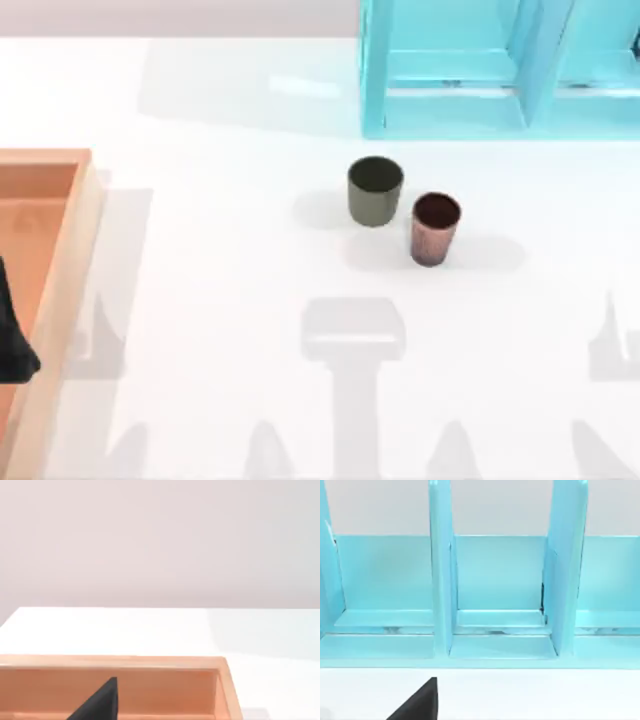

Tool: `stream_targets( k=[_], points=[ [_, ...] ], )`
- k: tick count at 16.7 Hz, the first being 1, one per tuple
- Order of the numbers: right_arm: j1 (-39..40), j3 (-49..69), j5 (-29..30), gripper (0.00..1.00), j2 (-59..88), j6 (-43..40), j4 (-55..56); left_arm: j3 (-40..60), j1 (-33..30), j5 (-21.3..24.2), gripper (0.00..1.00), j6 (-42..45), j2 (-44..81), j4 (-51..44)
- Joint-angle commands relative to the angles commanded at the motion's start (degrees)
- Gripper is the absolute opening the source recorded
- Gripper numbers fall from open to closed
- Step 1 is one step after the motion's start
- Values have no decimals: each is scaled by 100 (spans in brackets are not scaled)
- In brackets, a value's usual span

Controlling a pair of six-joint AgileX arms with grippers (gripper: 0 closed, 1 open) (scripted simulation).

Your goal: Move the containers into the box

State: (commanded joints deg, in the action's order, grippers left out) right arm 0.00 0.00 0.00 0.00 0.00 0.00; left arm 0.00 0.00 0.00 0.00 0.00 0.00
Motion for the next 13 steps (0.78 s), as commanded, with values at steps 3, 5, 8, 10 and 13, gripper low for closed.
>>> stream_targets(
  k=[3,5,8,10,13],
  points=[
    [0,0,0,100,0,0,0,38,0,-12,100,-24,47,-26],
    [0,0,0,100,0,0,0,254,-8,-74,100,-150,309,-173],
    [0,0,0,100,0,0,0,964,-65,-245,100,-523,1155,-638],
    [0,0,0,100,0,0,0,1695,-146,-394,100,-873,2023,-1090],
    [0,0,0,100,0,0,0,2987,-339,-626,100,-1473,3631,-1890]
  ],
)
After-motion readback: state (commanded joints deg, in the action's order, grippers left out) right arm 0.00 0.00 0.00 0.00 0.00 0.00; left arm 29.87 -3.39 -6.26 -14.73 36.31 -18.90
